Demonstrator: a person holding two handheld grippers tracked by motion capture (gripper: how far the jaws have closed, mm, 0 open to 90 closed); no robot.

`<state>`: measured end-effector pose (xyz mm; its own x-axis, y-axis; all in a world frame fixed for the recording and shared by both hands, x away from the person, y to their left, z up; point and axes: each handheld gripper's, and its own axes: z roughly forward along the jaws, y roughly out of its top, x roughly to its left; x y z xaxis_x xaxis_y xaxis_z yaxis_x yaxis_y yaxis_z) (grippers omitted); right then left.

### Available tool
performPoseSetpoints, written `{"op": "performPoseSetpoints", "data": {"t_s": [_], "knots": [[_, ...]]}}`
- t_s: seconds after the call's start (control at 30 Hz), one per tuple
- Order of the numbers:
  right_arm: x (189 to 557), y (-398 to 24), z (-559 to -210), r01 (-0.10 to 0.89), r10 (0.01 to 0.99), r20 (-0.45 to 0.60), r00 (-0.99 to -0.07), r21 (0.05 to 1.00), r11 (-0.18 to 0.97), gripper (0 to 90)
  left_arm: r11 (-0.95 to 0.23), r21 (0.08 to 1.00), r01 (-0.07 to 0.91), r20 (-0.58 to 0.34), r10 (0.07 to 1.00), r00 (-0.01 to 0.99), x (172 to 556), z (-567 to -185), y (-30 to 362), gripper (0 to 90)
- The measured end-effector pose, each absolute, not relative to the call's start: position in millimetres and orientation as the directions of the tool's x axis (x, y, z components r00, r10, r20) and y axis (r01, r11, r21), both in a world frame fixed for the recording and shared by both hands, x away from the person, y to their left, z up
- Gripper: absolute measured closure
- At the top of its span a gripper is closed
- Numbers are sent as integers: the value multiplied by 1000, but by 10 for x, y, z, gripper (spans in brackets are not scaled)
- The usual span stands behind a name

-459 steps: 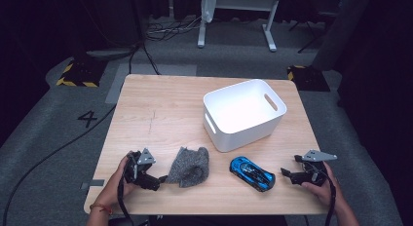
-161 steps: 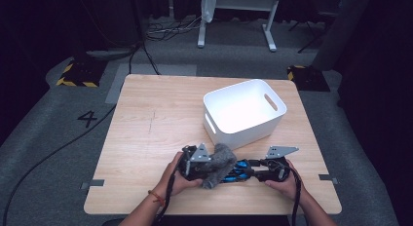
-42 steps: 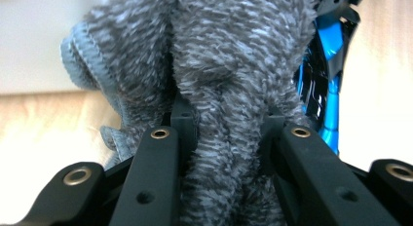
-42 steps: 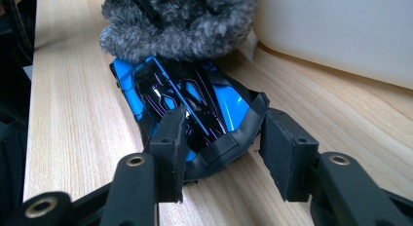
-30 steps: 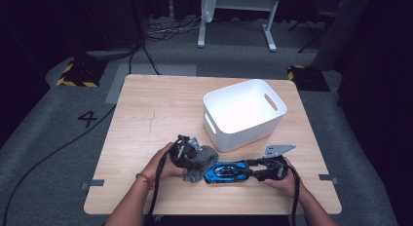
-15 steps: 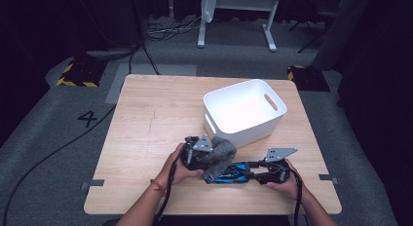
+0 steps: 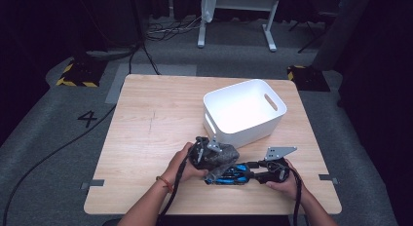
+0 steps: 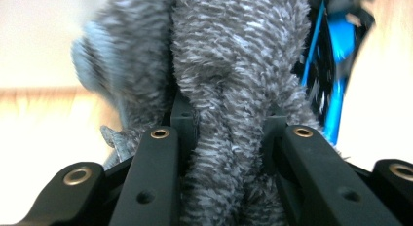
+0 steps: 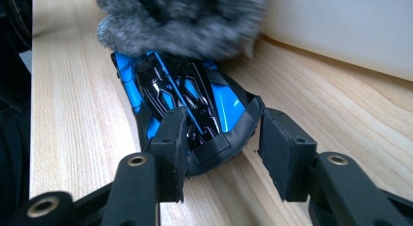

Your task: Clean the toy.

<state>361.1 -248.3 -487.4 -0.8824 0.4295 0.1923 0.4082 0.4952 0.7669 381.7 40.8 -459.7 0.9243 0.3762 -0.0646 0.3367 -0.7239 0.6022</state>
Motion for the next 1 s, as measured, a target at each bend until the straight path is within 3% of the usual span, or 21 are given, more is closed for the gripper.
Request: {"op": "performPoseSetpoints", "data": {"t_s": [0.27, 0.4, 0.53, 0.83, 1.0], "knots": [[3598, -2481, -4862, 367, 422, 146, -895, 778, 510, 518, -733, 569, 374, -43, 427, 903, 3641, -4656, 846, 696], [3578, -2477, -4829, 322, 393, 108, -913, 784, 531, 297, -712, 589, 381, -52, 438, 898, 3477, -4685, 1043, 691], [3528, -2429, -4741, 259, 349, 54, -935, 776, 575, 188, -702, 590, 400, -84, 439, 894, 3307, -4761, 1103, 689], [3531, -2047, -4676, 138, 226, -38, -973, 690, 711, 197, -648, 621, 441, -153, 451, 879, 3182, -4862, 1243, 687], [3588, -1832, -4639, 115, 173, -29, -985, 635, 764, 209, -611, 651, 451, -170, 461, 871, 3184, -4914, 1267, 682]]}}
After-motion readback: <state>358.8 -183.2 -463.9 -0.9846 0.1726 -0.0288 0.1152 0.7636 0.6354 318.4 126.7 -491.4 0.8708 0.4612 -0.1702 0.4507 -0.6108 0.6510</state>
